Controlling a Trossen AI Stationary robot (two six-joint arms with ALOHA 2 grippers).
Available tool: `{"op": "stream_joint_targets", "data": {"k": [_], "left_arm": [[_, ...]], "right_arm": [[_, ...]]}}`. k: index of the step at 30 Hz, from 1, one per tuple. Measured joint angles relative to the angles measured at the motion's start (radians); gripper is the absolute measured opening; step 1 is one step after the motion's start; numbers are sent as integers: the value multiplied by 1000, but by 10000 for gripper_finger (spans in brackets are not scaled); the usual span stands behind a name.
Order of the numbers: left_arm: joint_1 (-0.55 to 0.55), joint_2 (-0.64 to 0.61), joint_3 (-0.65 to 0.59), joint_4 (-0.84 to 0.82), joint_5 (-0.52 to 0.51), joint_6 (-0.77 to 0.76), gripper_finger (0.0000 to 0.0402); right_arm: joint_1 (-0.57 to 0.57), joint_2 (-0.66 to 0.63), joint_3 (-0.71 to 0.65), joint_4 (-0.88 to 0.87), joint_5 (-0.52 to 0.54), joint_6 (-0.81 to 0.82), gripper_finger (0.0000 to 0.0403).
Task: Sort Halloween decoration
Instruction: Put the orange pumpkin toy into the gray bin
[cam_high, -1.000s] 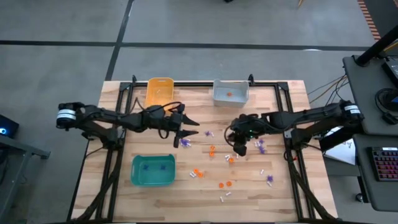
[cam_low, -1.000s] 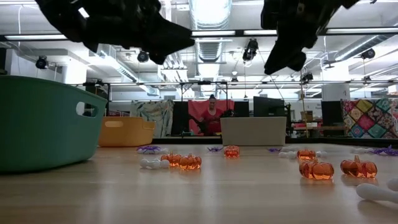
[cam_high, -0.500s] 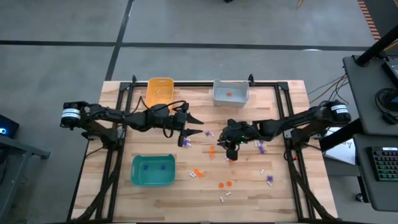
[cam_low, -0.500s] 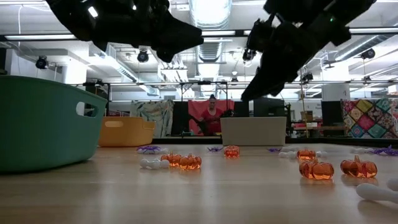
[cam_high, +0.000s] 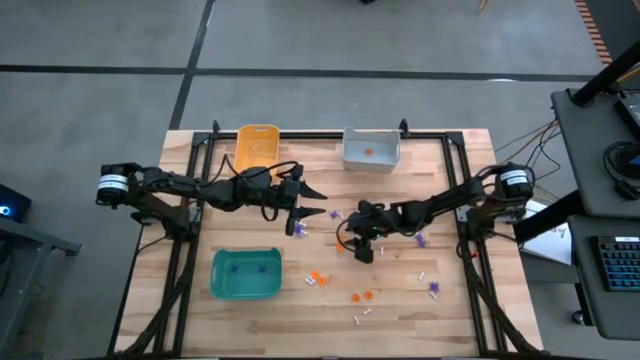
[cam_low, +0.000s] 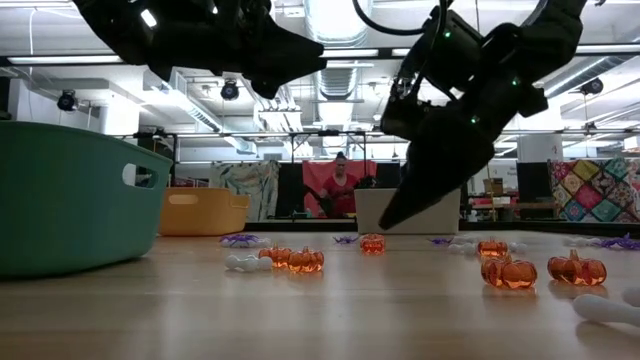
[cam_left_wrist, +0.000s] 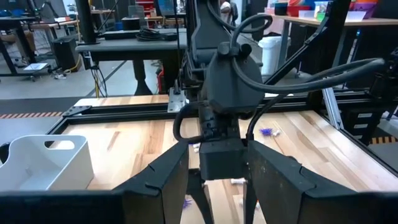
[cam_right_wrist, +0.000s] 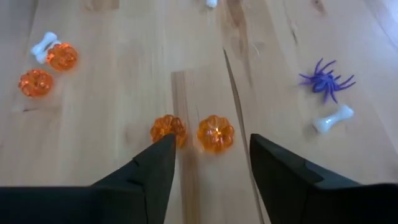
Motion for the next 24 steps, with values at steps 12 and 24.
{"op": "stream_joint_targets", "data": {"k": [12, 24], "left_arm": [[0, 0, -1, 2, 0, 0, 149], [0, 0, -1, 3, -1, 0, 149]], "right_arm": [[-8, 75, 0, 66, 53, 6, 203], [-28, 115, 0, 111, 55, -18, 203]]}}
